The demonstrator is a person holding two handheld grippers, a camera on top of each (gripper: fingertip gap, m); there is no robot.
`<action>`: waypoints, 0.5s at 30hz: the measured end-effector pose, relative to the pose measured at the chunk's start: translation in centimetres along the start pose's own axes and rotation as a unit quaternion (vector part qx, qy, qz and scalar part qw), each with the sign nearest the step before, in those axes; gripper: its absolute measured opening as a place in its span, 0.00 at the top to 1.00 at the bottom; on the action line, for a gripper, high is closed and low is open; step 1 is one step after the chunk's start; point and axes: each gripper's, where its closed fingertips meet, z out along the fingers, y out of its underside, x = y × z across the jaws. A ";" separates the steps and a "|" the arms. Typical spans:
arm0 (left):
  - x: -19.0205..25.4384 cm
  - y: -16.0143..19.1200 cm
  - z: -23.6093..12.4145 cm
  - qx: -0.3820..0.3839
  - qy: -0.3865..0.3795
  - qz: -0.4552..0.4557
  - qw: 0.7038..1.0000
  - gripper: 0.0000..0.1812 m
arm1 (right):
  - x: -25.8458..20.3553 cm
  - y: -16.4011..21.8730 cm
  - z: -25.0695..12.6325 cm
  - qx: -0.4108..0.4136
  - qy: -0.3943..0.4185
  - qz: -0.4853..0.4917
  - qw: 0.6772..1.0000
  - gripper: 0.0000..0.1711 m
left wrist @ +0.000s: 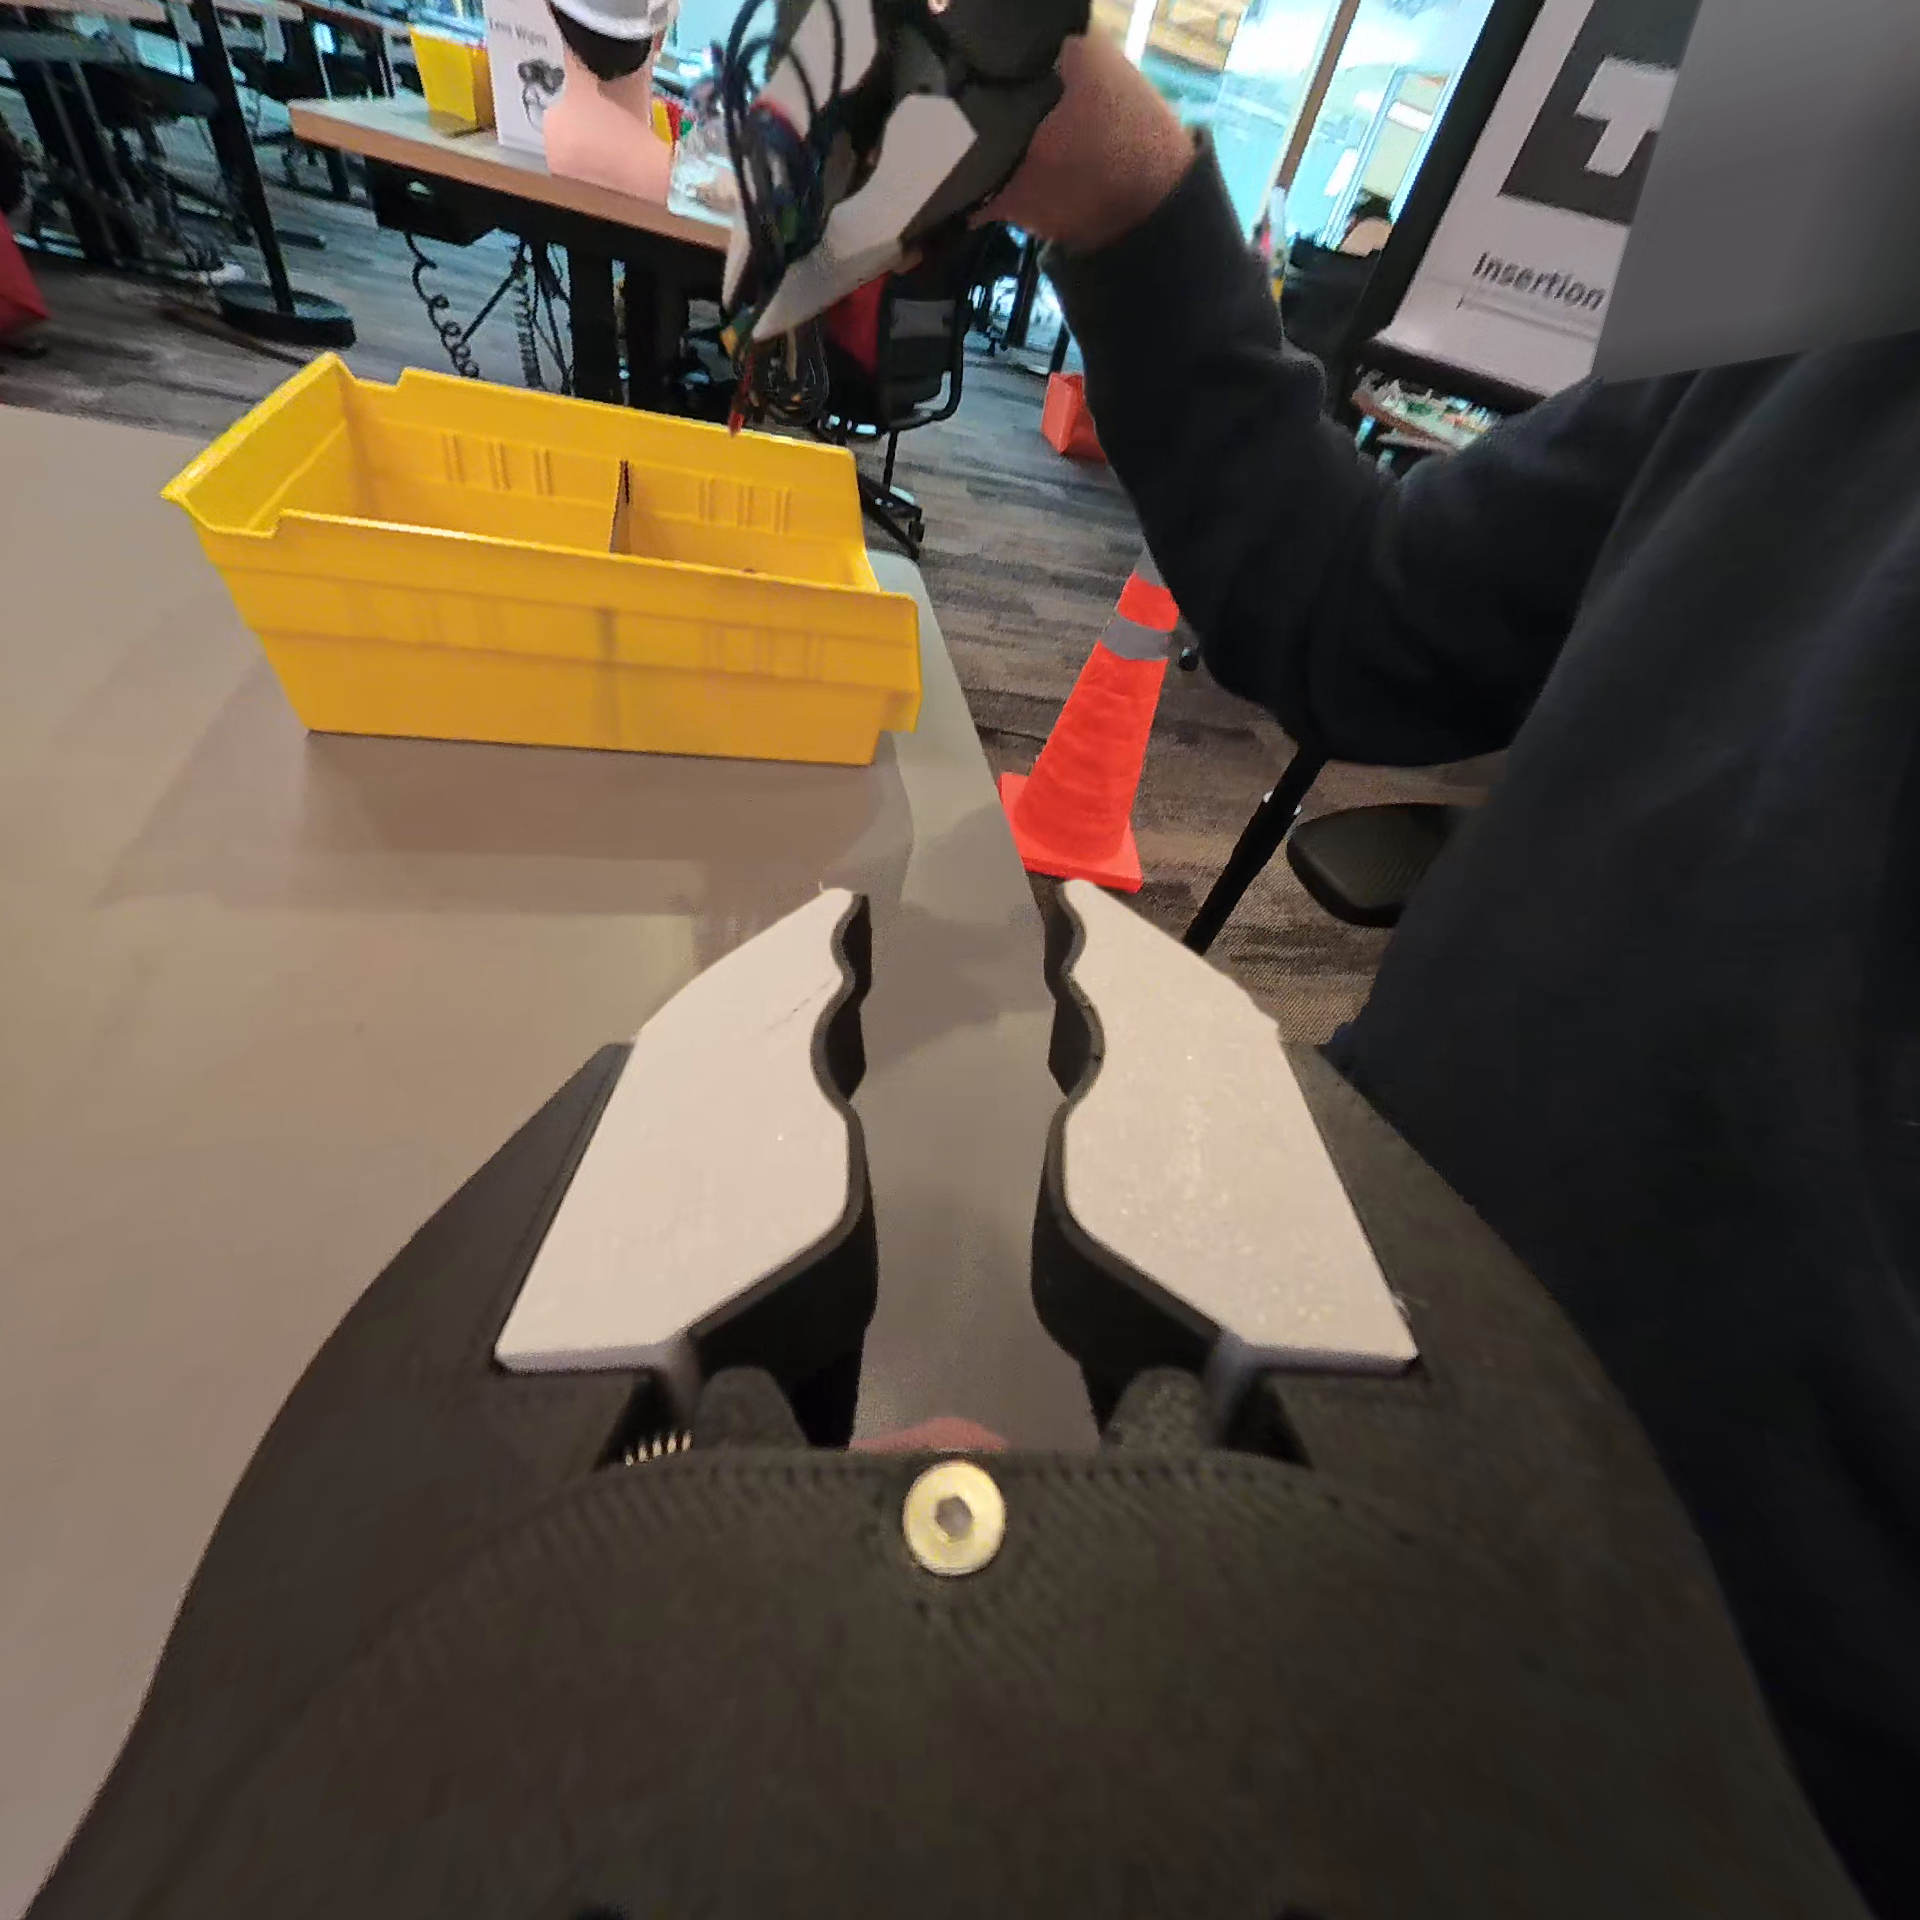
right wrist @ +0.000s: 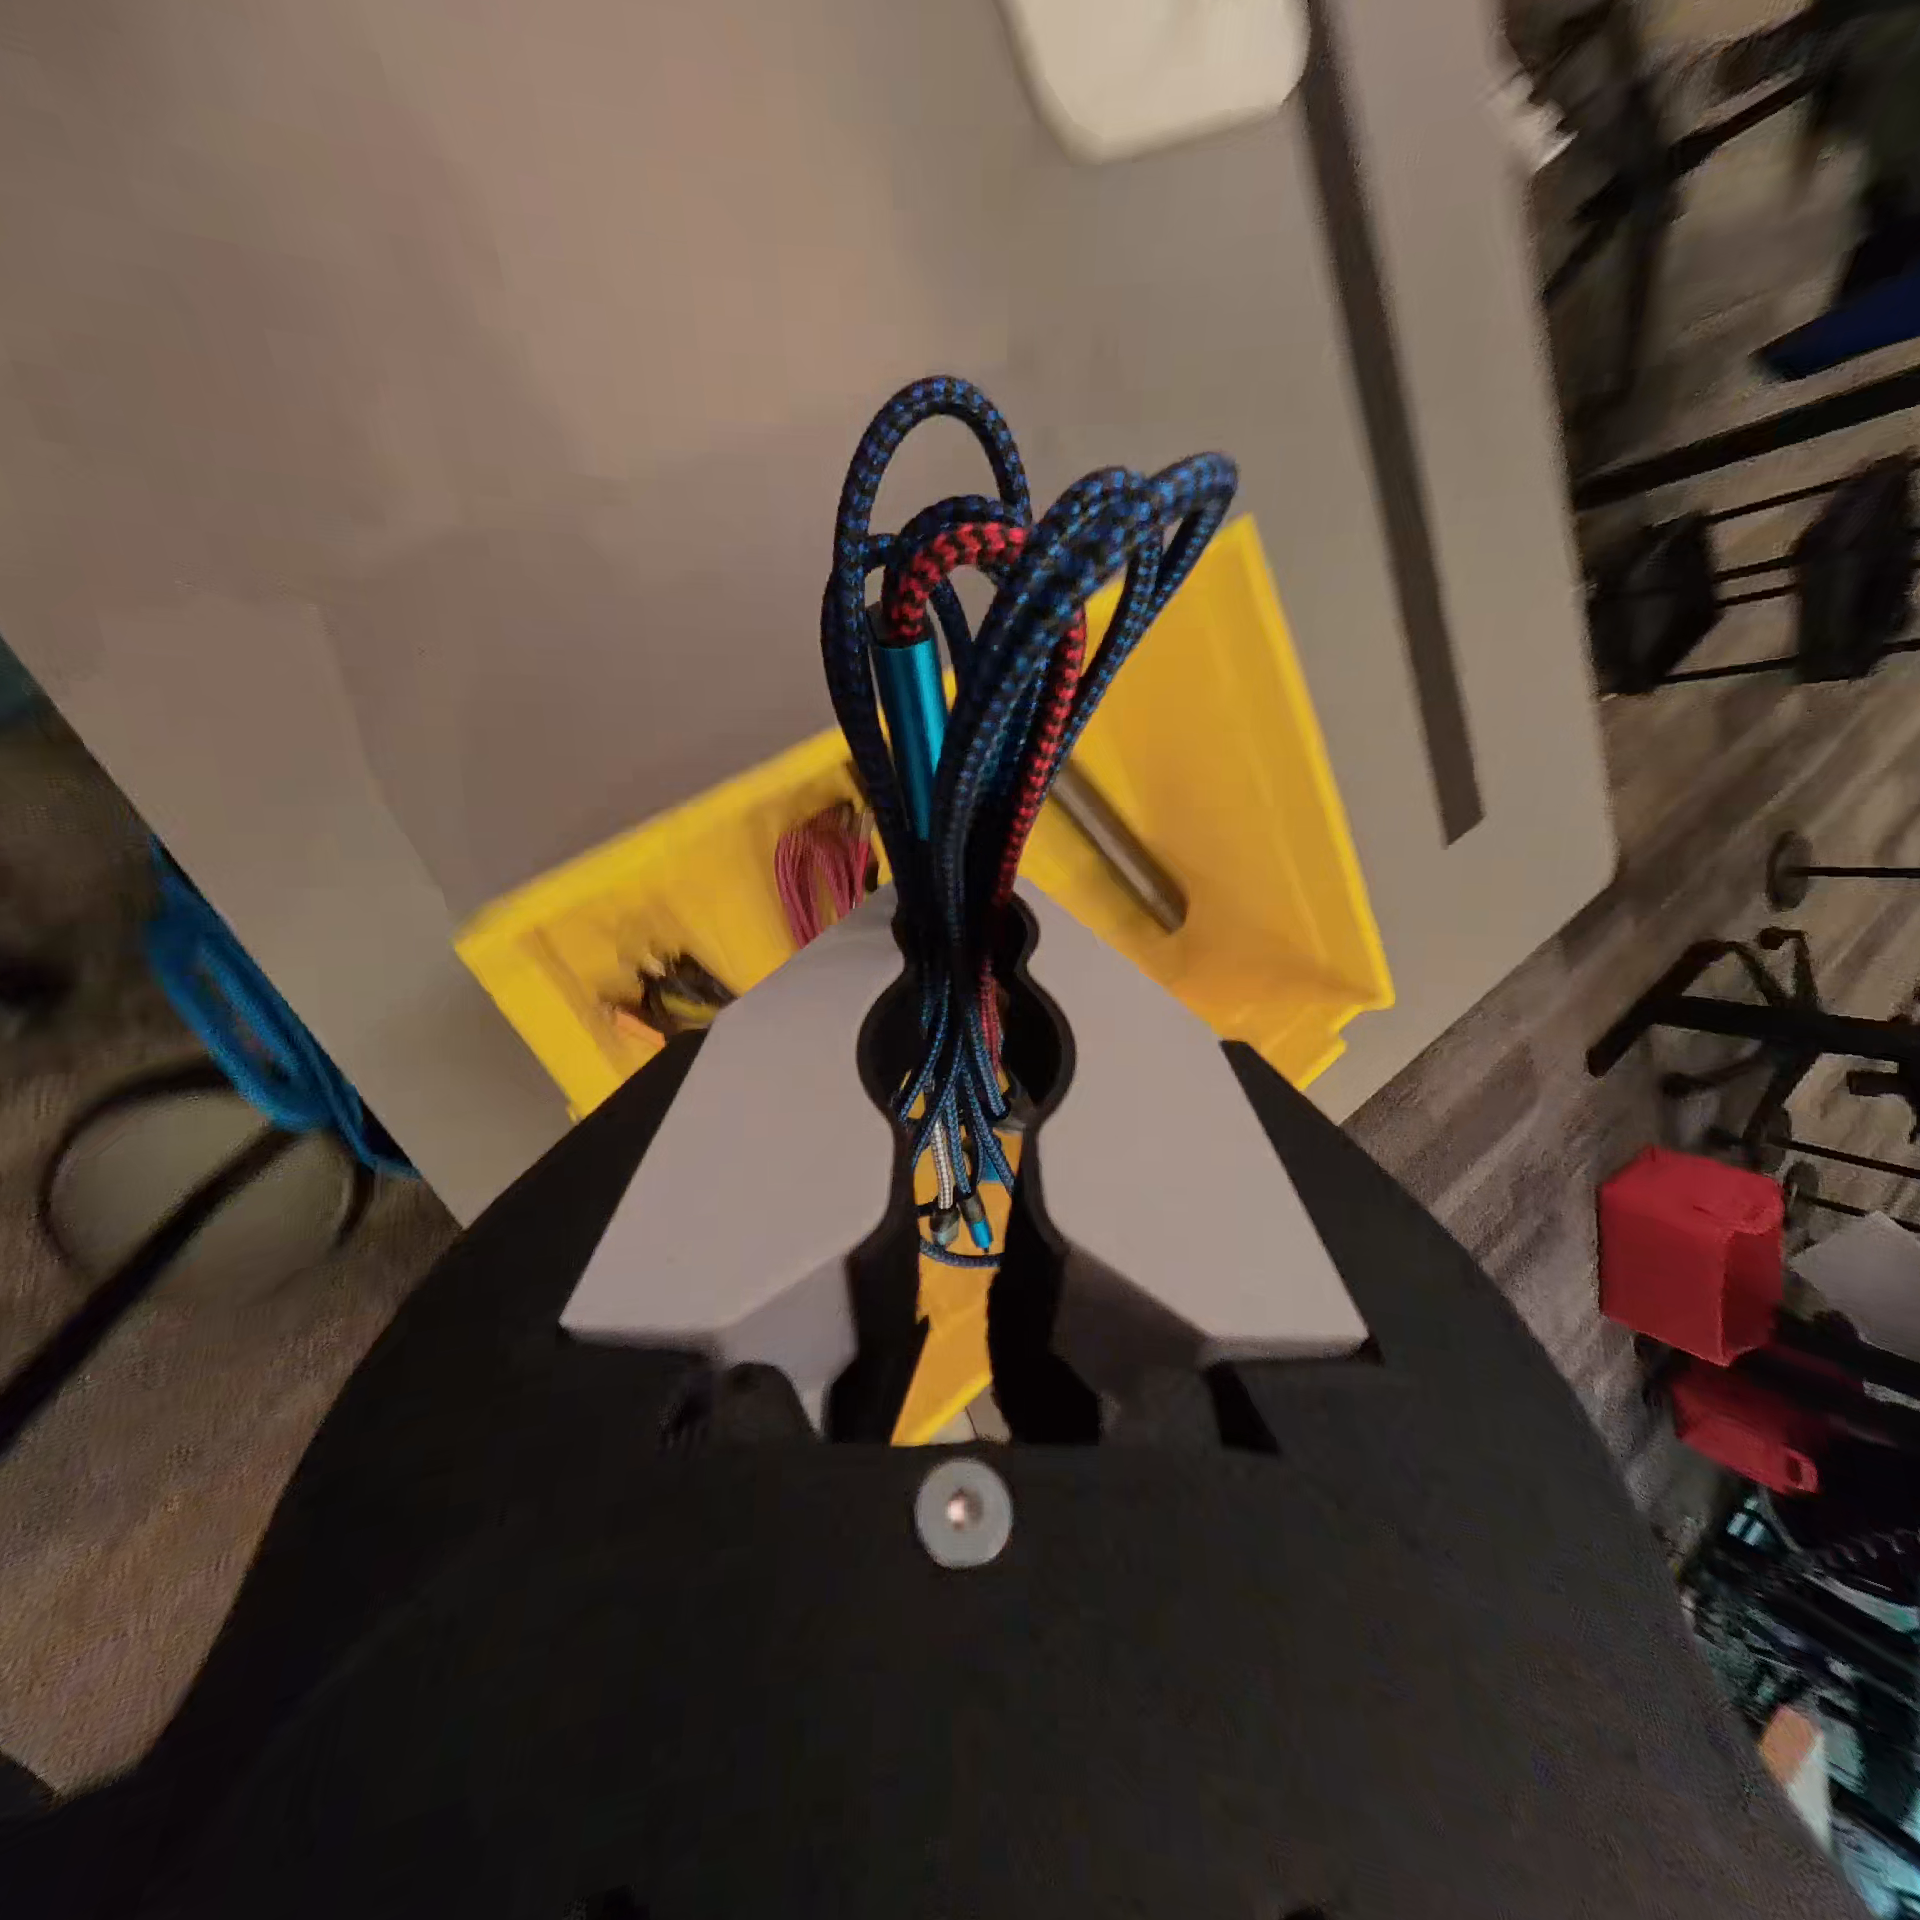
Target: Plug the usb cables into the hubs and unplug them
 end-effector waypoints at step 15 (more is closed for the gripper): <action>-0.4 0.6 0.5 -0.028 -0.020 0.004 0.999 0.82 | -6.0 11.9 12.5 -0.263 -0.213 -0.053 0.940 0.94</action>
